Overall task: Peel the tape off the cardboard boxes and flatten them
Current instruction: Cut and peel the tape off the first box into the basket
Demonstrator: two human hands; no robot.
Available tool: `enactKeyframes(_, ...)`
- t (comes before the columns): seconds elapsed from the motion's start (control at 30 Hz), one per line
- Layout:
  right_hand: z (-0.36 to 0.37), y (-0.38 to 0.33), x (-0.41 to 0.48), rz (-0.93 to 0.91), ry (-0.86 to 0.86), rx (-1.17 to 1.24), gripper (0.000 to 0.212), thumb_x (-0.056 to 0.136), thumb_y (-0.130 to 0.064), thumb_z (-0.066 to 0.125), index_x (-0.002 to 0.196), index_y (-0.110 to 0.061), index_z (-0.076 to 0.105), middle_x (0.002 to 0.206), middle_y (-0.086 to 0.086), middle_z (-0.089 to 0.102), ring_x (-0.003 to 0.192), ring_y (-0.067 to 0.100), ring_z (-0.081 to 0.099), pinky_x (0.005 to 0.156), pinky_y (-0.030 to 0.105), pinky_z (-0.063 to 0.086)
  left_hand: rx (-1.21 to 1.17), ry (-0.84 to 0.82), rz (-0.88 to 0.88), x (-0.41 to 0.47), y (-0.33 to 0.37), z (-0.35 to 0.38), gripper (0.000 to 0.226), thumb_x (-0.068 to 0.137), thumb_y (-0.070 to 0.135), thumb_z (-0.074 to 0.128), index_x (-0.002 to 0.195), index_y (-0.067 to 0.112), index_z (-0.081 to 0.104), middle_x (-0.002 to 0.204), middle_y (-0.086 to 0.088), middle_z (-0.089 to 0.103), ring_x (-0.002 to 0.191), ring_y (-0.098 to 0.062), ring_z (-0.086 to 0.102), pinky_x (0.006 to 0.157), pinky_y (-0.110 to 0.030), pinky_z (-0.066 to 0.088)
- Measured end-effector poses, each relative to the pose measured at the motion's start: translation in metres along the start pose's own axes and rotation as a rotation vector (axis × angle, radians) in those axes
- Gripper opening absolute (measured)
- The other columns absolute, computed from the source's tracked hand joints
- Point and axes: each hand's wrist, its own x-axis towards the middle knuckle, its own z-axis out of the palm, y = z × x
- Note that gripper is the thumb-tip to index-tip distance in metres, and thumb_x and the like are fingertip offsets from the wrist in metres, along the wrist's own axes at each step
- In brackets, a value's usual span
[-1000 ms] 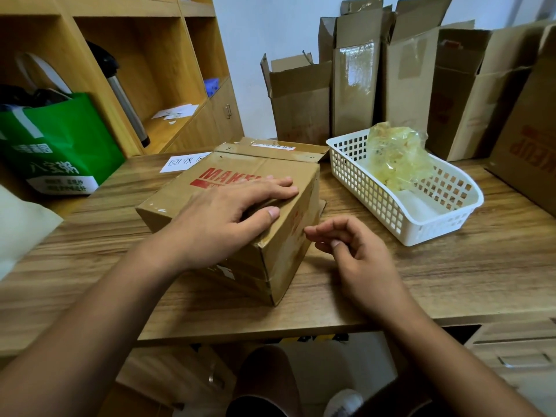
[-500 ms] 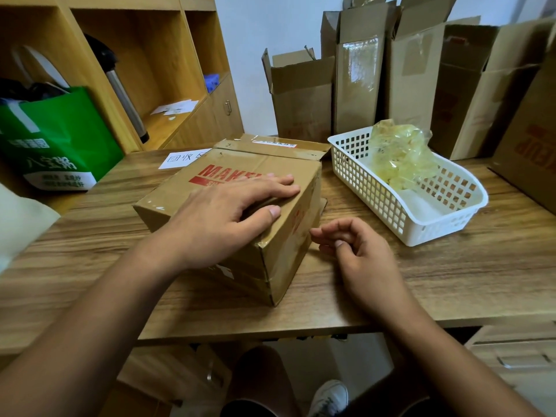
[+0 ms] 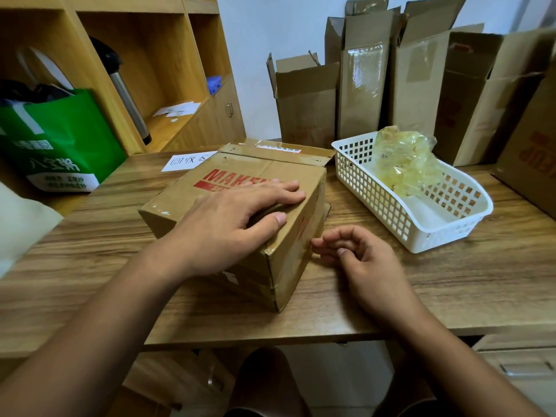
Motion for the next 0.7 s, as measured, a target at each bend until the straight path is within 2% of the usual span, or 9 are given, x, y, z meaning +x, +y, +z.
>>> enactKeyframes(0.13, 0.0006, -0.0015, -0.0007, -0.029, 0.021, -0.086, 0.036, 0.097, 0.017, 0.036, 0.099, -0.009, 0.061, 0.095, 0.006, 0.078, 0.094, 0.016, 0.074, 0.085, 0.026, 0.057, 0.003, 0.0, 0.004, 0.0005, -0.0006, -0.0005, 0.046, 0.096, 0.053, 0.039, 0.142, 0.053, 0.047, 0.148, 0.041, 0.036, 0.14, 0.017, 0.026, 0.118, -0.035, 0.032)
enactKeyframes(0.33, 0.004, -0.004, -0.0036, -0.008, 0.043, -0.009, 0.032, 0.098, 0.015, 0.043, 0.098, -0.01, 0.062, 0.103, 0.006, 0.076, 0.099, 0.014, 0.074, 0.084, 0.023, 0.057, -0.013, 0.008, 0.013, -0.0006, -0.0002, 0.0004, 0.045, 0.097, 0.049, 0.042, 0.141, 0.05, 0.049, 0.149, 0.039, 0.038, 0.14, 0.017, 0.025, 0.12, -0.029, 0.026)
enactKeyframes(0.6, 0.004, -0.009, -0.0008, 0.008, 0.059, 0.028, 0.017, 0.095, 0.013, 0.053, 0.098, -0.002, 0.06, 0.095, 0.01, 0.077, 0.091, 0.011, 0.074, 0.074, 0.018, 0.056, -0.015, 0.015, 0.011, -0.0004, -0.0006, 0.0018, 0.048, 0.095, 0.055, 0.038, 0.141, 0.052, 0.049, 0.148, 0.04, 0.037, 0.141, 0.016, 0.026, 0.12, -0.039, 0.031)
enactKeyframes(0.7, 0.0089, -0.008, 0.0052, 0.015, 0.108, -0.044, 0.016, 0.091, 0.008, 0.064, 0.096, -0.007, 0.06, 0.091, 0.007, 0.075, 0.088, 0.016, 0.074, 0.074, 0.025, 0.059, -0.02, 0.019, 0.011, -0.0003, -0.0003, 0.0016, 0.049, 0.094, 0.057, 0.037, 0.141, 0.052, 0.049, 0.148, 0.04, 0.038, 0.141, 0.016, 0.027, 0.12, -0.039, 0.032)
